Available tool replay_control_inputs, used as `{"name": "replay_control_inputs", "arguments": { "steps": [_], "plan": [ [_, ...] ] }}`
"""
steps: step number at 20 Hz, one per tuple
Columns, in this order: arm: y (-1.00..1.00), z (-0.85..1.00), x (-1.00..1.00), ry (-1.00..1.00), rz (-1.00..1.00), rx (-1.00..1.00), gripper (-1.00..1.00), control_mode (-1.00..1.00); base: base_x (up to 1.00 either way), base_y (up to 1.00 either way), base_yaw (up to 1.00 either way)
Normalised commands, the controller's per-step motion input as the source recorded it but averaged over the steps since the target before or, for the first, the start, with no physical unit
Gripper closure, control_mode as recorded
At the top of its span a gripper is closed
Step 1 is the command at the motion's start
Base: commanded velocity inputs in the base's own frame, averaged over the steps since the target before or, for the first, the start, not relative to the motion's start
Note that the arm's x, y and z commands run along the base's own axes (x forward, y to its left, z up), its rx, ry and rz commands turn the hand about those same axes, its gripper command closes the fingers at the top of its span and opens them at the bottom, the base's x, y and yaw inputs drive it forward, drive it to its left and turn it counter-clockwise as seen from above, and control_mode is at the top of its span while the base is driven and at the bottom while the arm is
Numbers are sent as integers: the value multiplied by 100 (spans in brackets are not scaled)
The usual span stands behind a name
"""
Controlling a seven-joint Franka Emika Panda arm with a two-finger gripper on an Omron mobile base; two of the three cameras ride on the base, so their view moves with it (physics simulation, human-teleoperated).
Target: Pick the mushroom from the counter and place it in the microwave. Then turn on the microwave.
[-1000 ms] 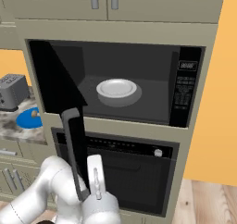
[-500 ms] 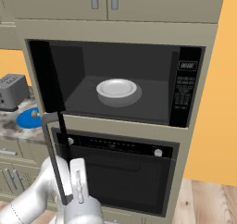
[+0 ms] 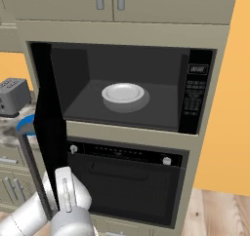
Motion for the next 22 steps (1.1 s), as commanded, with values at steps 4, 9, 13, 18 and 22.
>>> {"name": "replay_control_inputs", "arguments": {
  "steps": [4, 9, 13, 18, 22],
  "plan": [
    [38, -4, -27, 4, 13, 1, -100, -100, 0, 0, 0],
    [39, -4, -27, 2, 15, 3, -100, -100, 0, 0, 0],
    [41, -3, -23, 0, 17, 4, -100, -100, 0, 0, 0],
    [46, 0, -11, 0, 19, 2, -100, -100, 0, 0, 0],
    [54, 0, -3, 0, 16, 0, -100, -100, 0, 0, 0]
  ]
}}
